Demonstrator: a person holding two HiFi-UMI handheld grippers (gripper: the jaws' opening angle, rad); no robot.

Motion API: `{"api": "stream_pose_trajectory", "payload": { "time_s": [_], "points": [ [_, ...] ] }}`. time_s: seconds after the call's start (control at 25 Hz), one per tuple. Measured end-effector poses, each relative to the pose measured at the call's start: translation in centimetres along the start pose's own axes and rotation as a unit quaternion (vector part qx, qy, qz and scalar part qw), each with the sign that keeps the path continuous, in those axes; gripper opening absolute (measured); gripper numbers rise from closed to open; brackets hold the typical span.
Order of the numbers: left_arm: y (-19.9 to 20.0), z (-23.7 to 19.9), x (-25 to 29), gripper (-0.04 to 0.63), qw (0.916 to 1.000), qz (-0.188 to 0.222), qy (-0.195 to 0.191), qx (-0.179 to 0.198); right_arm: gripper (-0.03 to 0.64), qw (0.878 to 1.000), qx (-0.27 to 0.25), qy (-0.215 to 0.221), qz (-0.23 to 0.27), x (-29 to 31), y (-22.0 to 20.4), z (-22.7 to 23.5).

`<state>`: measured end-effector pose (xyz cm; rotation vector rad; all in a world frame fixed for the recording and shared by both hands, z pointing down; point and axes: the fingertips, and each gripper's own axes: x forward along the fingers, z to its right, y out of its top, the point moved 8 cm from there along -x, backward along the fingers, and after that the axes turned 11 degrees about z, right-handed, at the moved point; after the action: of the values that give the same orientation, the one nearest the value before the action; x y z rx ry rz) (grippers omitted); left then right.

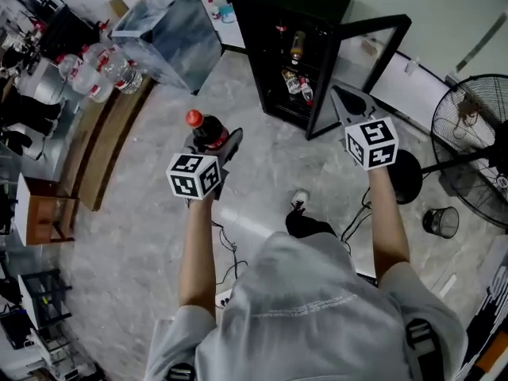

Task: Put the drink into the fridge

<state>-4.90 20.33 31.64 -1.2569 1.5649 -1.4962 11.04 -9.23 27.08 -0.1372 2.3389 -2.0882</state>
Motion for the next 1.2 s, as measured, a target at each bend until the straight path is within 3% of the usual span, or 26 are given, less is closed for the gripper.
{"api": "stream_pose_trajectory", "payload": {
  "time_s": [0.36, 0.72, 0.88, 1.2],
  "points": [
    [2.8, -3.1, 14.4, 0.316, 0.997, -0.018, -0.068, 0.033, 0.002, 0.999, 0.023, -0.019, -0.03, 7.5, -2.4, 6.7],
    [0.6, -6.7, 27.6, 0.316, 0.9803, -0.041, -0.183, 0.062, 0.002, 0.986, 0.043, -0.142, -0.071, 10.2, -6.3, 10.2],
    [-2.9, -7.0, 34.5, 0.316, 0.9698, -0.045, -0.231, 0.065, 0.002, 0.969, 0.047, -0.223, -0.091, 10.3, -8.7, 10.7],
    [-9.3, -6.8, 44.9, 0.316, 0.9371, -0.068, -0.33, 0.09, 0.003, 0.925, 0.075, -0.362, -0.091, 11.4, -15.3, 10.5]
  ]
}}
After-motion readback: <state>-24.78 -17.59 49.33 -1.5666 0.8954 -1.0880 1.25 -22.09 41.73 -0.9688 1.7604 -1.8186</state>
